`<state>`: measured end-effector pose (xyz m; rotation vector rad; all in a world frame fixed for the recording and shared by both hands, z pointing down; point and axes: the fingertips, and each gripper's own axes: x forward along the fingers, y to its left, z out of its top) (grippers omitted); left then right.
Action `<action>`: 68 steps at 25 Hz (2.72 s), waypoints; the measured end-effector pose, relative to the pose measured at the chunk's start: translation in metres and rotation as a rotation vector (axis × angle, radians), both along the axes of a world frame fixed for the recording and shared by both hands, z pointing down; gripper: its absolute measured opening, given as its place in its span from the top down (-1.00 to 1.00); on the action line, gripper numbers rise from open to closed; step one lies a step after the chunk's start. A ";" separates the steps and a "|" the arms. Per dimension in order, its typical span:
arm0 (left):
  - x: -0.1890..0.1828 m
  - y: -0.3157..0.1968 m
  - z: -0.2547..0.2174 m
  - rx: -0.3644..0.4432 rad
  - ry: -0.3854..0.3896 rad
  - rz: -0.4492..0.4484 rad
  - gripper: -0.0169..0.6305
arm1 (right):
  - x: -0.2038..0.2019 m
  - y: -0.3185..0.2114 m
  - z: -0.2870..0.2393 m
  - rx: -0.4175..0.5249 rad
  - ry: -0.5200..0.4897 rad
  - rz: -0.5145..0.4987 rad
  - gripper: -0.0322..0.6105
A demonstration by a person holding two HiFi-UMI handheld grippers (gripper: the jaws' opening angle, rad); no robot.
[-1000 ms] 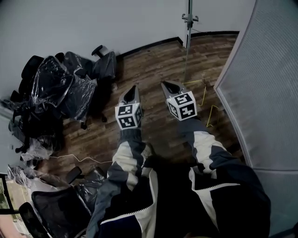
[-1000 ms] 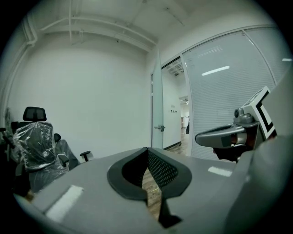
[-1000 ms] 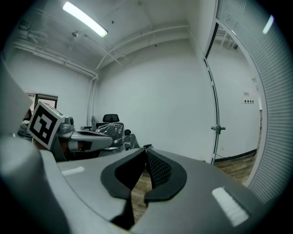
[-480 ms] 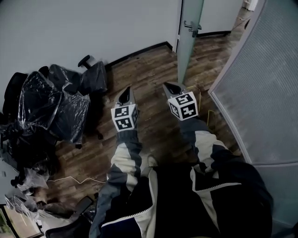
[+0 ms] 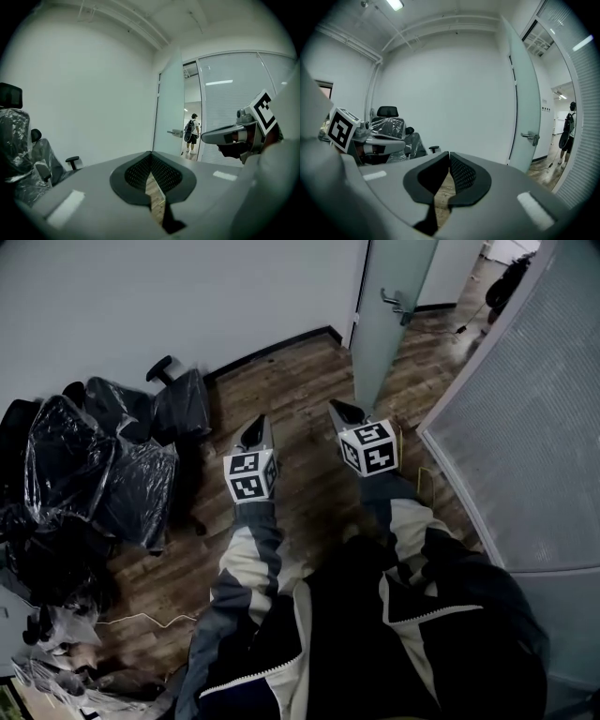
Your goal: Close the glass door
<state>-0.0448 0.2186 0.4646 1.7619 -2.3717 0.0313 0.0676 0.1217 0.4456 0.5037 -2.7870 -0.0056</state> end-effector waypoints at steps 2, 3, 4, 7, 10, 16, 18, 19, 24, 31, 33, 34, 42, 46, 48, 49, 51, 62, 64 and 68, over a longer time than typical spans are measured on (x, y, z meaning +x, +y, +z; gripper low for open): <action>-0.014 -0.011 -0.003 0.004 -0.011 -0.007 0.94 | -0.016 -0.012 -0.002 0.001 -0.008 -0.007 0.86; -0.019 -0.016 -0.003 0.005 -0.014 -0.008 0.94 | -0.025 -0.019 -0.002 0.005 -0.012 -0.014 0.86; -0.025 -0.023 -0.003 0.003 -0.018 -0.010 0.94 | -0.035 -0.026 -0.002 0.009 -0.016 -0.022 0.86; -0.049 -0.047 -0.006 -0.008 -0.037 -0.028 0.94 | -0.066 -0.055 -0.001 0.013 -0.030 -0.041 0.86; -0.079 -0.073 -0.007 -0.025 -0.049 -0.059 0.94 | -0.101 -0.088 0.001 0.002 -0.043 -0.067 0.86; -0.135 -0.146 -0.013 -0.065 -0.068 -0.104 0.94 | -0.164 -0.166 -0.005 -0.008 -0.058 -0.132 0.86; -0.144 -0.179 -0.017 -0.064 -0.088 -0.096 0.94 | -0.177 -0.197 -0.006 -0.009 -0.067 -0.134 0.86; -0.148 -0.194 -0.018 -0.062 -0.095 -0.090 0.94 | -0.181 -0.212 -0.007 -0.011 -0.071 -0.130 0.86; -0.163 -0.257 -0.014 -0.066 -0.070 -0.057 0.94 | -0.190 -0.284 -0.003 -0.027 -0.080 -0.075 0.86; -0.189 -0.342 -0.015 -0.049 -0.067 0.020 0.94 | -0.198 -0.366 -0.001 -0.016 -0.069 0.027 0.86; -0.198 -0.367 -0.013 -0.043 -0.065 0.052 0.94 | -0.204 -0.385 0.000 -0.005 -0.062 0.059 0.86; -0.203 -0.380 -0.012 -0.037 -0.055 0.072 0.94 | -0.207 -0.395 0.002 0.000 -0.057 0.076 0.86; -0.230 -0.500 -0.009 -0.005 0.009 0.368 0.94 | -0.210 -0.482 -0.004 0.013 -0.017 0.353 0.86; -0.219 -0.547 -0.007 -0.019 -0.035 0.562 0.94 | -0.210 -0.511 -0.015 0.041 -0.025 0.498 0.86; -0.214 -0.565 -0.005 -0.026 -0.048 0.637 0.94 | -0.205 -0.519 -0.013 0.050 -0.018 0.568 0.86; -0.208 -0.574 -0.003 -0.031 -0.050 0.680 0.94 | -0.195 -0.522 -0.011 0.048 -0.013 0.612 0.87; -0.191 -0.592 -0.002 -0.031 -0.053 0.768 0.94 | -0.171 -0.527 -0.007 0.043 -0.004 0.703 0.87; -0.041 -0.634 -0.017 -0.001 -0.049 1.138 0.94 | -0.025 -0.509 -0.003 0.031 0.031 1.062 0.86; -0.020 -0.634 -0.017 -0.003 -0.048 1.178 0.94 | -0.009 -0.501 0.000 0.027 0.037 1.097 0.86; 0.001 -0.630 -0.016 -0.006 -0.054 1.220 0.94 | -0.005 -0.497 0.001 0.103 0.168 1.088 0.86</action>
